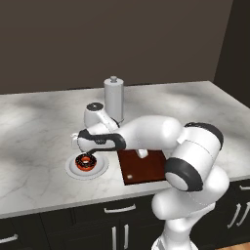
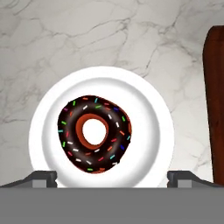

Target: Move the dessert items from the plates to the tray.

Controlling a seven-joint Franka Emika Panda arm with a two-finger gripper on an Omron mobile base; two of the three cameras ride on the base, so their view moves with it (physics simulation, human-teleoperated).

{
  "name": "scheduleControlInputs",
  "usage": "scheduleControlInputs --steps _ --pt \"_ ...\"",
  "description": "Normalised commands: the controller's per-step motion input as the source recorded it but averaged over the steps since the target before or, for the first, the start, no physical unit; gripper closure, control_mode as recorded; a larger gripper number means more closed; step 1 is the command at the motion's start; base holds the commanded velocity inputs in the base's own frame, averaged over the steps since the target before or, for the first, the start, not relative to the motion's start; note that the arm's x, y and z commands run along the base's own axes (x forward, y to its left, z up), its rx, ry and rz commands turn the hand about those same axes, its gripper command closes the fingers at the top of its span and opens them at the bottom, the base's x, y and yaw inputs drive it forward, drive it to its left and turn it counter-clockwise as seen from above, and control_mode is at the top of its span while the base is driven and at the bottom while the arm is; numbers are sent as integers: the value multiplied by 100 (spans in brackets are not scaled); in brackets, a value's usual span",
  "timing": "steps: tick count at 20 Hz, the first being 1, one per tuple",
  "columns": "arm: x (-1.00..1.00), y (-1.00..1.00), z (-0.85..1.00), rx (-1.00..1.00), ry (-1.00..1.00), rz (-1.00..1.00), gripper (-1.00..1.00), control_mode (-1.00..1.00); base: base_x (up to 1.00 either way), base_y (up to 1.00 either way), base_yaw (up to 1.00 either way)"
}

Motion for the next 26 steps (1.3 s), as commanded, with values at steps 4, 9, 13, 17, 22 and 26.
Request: scheduleControlInputs --steps 4,9,13,17,22,26 --pt "0 0 -10 0 0 0 -100 -100 0 0 0" --pt "3 -6 -26 0 -5 0 -100 -100 0 0 0" --pt "5 -11 -33 0 -7 0 -100 -100 0 0 0" --pt "9 -9 -21 0 -2 0 -100 -100 0 0 0" --pt "8 0 -6 1 0 0 -100 -100 0 0 0" --pt "14 0 -1 3 0 0 -100 -100 0 0 0"
